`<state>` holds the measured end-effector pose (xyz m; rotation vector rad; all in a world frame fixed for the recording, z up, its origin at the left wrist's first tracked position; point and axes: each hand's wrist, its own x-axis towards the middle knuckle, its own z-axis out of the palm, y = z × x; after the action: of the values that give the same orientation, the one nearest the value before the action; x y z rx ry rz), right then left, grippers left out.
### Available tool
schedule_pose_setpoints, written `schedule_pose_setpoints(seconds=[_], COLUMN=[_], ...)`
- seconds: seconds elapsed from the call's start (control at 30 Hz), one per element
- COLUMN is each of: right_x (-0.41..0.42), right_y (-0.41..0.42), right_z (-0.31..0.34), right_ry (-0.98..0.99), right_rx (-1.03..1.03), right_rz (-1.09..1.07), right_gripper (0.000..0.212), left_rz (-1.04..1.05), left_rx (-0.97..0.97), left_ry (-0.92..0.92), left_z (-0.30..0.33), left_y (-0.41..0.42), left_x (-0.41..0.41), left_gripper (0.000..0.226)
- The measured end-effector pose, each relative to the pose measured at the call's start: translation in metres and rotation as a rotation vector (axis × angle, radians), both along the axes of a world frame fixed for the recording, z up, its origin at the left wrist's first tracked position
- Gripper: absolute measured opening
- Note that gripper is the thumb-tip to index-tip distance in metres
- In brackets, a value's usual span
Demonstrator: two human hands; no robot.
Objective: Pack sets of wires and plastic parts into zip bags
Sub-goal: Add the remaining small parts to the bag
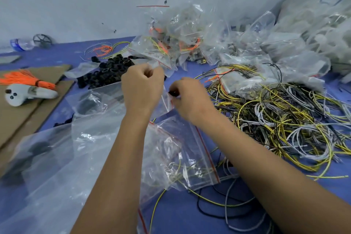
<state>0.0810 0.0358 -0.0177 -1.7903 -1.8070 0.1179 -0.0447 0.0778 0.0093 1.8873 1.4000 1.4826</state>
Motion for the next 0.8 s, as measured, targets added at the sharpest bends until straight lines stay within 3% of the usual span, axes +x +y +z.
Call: schedule_pose_setpoints(seconds=[0.2,0.3,0.37,0.5,0.63,0.8], right_x=[0.069,0.082,0.081,0.077,0.075,0.077], right_y=[-0.042,-0.065,-0.075,-0.078,-0.076,-0.073], right_z=[0.018,0.015,0.011,0.004,-0.002,-0.010], right_ry=[0.463,0.908,1.056,0.988,0.825,0.303], right_rx=[0.211,0.269,0.246,0.194,0.054,0.098], right_rz=[-0.124,0.103,0.253,0.298,0.210,0.119], right_gripper=[0.008,0.016,0.015,0.007,0.005,0.016], left_rz=[-0.364,-0.523,-0.588,-0.603,-0.565,-0.484], left_rx=[-0.158,-0.266,-0.325,-0.371,-0.255,-0.007], left_ry=[-0.157,-0.217,-0.270,-0.393,-0.403,-0.349], left_z=[-0.007,-0.020,-0.028,-0.042,-0.039,-0.034], left_y=[-0.023,-0.035,-0.041,-0.043,-0.040,-0.048], left_x=[0.044,0.065,0.074,0.072,0.068,0.067], left_gripper=[0.031,0.024,0.023,0.026,0.028,0.029])
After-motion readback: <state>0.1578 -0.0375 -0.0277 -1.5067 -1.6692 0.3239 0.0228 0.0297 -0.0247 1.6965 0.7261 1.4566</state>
